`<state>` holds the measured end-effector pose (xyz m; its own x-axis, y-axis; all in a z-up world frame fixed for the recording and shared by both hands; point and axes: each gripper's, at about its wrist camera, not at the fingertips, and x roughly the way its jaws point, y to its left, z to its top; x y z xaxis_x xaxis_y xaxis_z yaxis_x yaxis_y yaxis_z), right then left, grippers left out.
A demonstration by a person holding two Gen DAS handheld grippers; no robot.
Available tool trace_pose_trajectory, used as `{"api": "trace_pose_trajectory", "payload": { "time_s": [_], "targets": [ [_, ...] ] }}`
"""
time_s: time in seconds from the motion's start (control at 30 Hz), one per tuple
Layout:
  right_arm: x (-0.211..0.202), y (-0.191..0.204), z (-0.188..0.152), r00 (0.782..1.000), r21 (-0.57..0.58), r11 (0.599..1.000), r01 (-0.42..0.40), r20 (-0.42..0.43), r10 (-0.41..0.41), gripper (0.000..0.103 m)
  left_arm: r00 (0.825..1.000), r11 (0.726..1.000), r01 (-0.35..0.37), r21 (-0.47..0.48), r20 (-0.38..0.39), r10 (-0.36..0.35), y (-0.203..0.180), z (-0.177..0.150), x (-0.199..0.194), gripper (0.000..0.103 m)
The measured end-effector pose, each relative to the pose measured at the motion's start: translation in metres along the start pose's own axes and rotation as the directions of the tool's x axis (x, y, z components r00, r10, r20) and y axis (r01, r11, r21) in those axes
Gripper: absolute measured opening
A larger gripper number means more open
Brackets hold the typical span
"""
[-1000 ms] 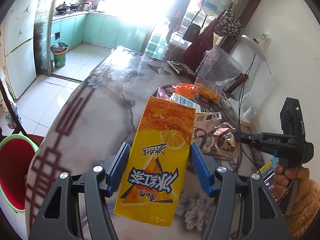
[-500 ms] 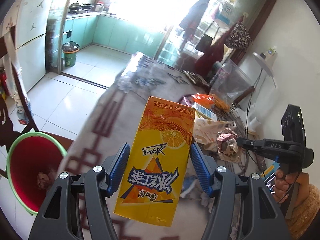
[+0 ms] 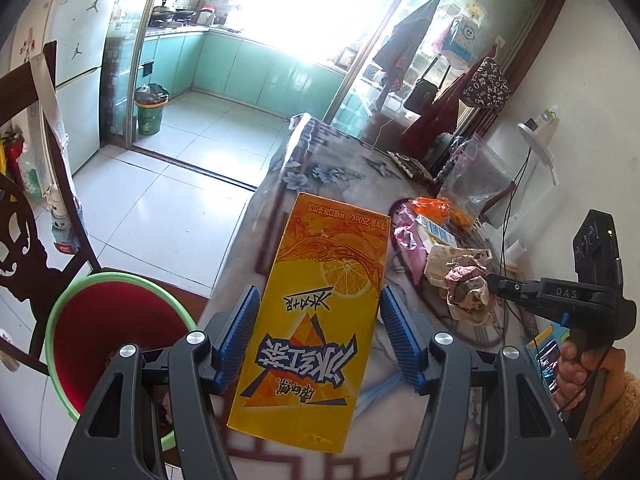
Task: Collect trash
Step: 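Carry the iced-tea carton and crumpled foil with both tools toward the red bucket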
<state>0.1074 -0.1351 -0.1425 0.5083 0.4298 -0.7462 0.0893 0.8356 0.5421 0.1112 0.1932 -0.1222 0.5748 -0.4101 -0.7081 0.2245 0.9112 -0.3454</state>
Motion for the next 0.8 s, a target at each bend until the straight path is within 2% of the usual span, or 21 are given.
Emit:
{"api": "trace_pose_trajectory", "payload": {
  "time_s": [0.2, 0.4, 0.57, 0.8],
  "targets": [
    [0.004, 0.019, 0.001, 1.000, -0.010, 1.000, 0.008, 0.011, -0.008, 0.008, 1.000, 1.000, -0.014, 0.008, -0.003, 0.014, 0.014, 0.007, 0.002, 0.059],
    [0.010, 0.040, 0.002, 1.000, -0.041, 0.999, 0.011, 0.008, -0.010, 0.008, 1.000, 0.999, -0.028, -0.029, -0.007, 0.027, 0.035, 0.009, 0.002, 0.059],
    [0.017, 0.065, 0.003, 1.000, -0.085, 0.996, -0.008, -0.002, 0.008, 0.008, 0.995, 0.993, -0.100, -0.065, -0.027, 0.098, 0.059, 0.008, 0.004, 0.059],
    [0.042, 0.110, 0.002, 0.997, -0.184, 0.981, -0.065, -0.058, 0.055, 0.008, 0.981, 0.968, -0.191, -0.163, -0.059, 0.184, 0.104, 0.003, -0.002, 0.059]
  ]
}}
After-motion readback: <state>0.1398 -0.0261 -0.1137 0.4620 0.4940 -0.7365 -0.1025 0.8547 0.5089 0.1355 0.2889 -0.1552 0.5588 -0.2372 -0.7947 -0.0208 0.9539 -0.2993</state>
